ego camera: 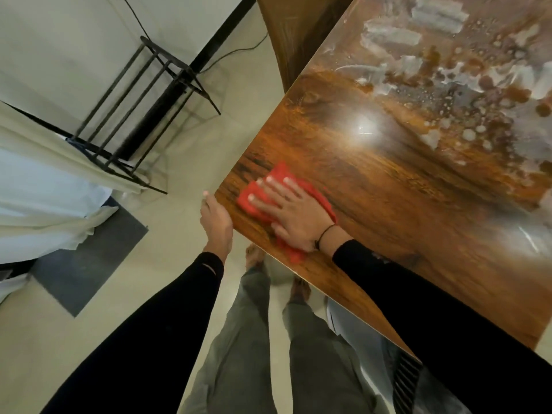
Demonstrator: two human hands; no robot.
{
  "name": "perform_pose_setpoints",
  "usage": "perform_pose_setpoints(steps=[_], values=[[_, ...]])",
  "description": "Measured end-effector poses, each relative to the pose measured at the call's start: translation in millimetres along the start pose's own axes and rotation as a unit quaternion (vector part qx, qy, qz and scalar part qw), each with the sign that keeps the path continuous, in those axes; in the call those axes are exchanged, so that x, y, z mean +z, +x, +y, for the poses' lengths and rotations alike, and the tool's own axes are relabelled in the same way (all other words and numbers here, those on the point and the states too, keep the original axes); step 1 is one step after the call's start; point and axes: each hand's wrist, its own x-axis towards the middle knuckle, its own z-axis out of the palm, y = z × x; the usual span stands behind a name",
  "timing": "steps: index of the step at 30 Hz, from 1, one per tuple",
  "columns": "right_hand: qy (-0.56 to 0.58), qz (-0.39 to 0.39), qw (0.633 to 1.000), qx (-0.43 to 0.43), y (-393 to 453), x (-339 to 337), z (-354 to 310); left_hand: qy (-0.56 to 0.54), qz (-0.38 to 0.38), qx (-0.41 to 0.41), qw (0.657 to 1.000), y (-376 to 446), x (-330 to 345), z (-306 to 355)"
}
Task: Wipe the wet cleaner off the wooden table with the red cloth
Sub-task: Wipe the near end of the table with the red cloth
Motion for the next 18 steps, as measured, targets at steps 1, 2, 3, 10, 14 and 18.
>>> perform_pose_setpoints(steps=[1, 2, 3, 10, 14, 18], values=[[0.002, -0.015, 0.999, -0.047, -16, 4, -1, -0.013, 0.01, -0.003, 1.0, -5, 1, -3], [0.0, -0.022, 0.996, -0.082, -34, 7, 1, -0.021, 0.018, -0.004, 1.0, -11, 3, -6], [-0.003, -0.026, 0.994, -0.108, -52, 10, 7, -0.028, 0.025, -0.004, 0.999, -19, 6, -11], [-0.01, -0.001, 0.999, 0.033, -119, -19, 128, -0.121, 0.033, -0.085, 0.988, -91, 47, -52], [-0.004, 0.048, 0.982, 0.184, -87, -29, 134, -0.17, 0.054, -0.097, 0.979, -117, 70, -68], [-0.009, 0.048, 0.99, 0.133, -83, -9, 79, -0.174, 0.038, -0.087, 0.98, -128, 72, -83]])
